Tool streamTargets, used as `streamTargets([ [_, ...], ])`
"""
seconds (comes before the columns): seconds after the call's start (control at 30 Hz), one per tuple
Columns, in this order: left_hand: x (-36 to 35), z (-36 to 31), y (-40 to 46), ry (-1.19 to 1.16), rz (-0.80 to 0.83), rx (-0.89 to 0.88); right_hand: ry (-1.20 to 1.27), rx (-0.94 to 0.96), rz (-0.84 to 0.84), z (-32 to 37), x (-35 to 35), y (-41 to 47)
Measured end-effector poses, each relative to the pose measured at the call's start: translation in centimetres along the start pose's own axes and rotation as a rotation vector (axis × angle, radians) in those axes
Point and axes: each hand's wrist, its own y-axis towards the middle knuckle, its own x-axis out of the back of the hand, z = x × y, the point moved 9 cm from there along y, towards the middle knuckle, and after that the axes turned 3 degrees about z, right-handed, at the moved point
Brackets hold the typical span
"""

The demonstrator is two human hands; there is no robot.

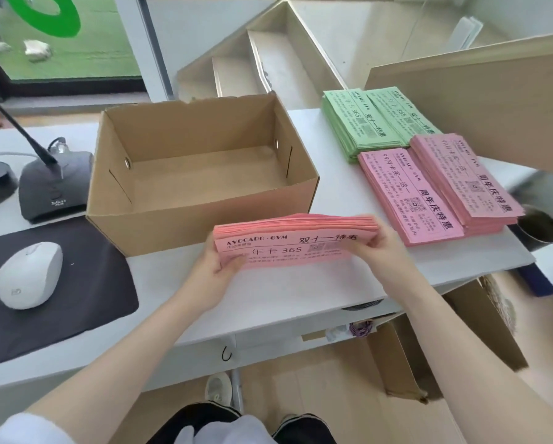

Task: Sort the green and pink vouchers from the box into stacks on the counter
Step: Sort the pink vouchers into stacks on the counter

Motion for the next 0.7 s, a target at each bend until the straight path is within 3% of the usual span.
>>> streamTargets([
  [0.2,-0.9,-4.4,1.1,0.144,0.071,-0.191,-0.013,0.011,-0.176,0.8,2.4,-0.6],
  [0.37,-4.2,-10.1,3.0,0.063,0.177,-0.311,0.015,0.004,-0.403,1.6,7.1,-2.0],
  [0.47,-7.3,-11.1,4.5,0.001,0.257,-0.227,0.079,-0.026,-0.548,1.2,9.9,-3.3],
  [0.6,-10.6,-11.0,7.0,-0.226,0.244,-0.049,0.271,-0.096,-0.693,-0.7,13.1,-4.0],
  [0.7,-14.1,-9.5,8.9,-0.405,0.263,0.072,0.444,-0.182,-0.73,-2.5,14.9,-3.8],
])
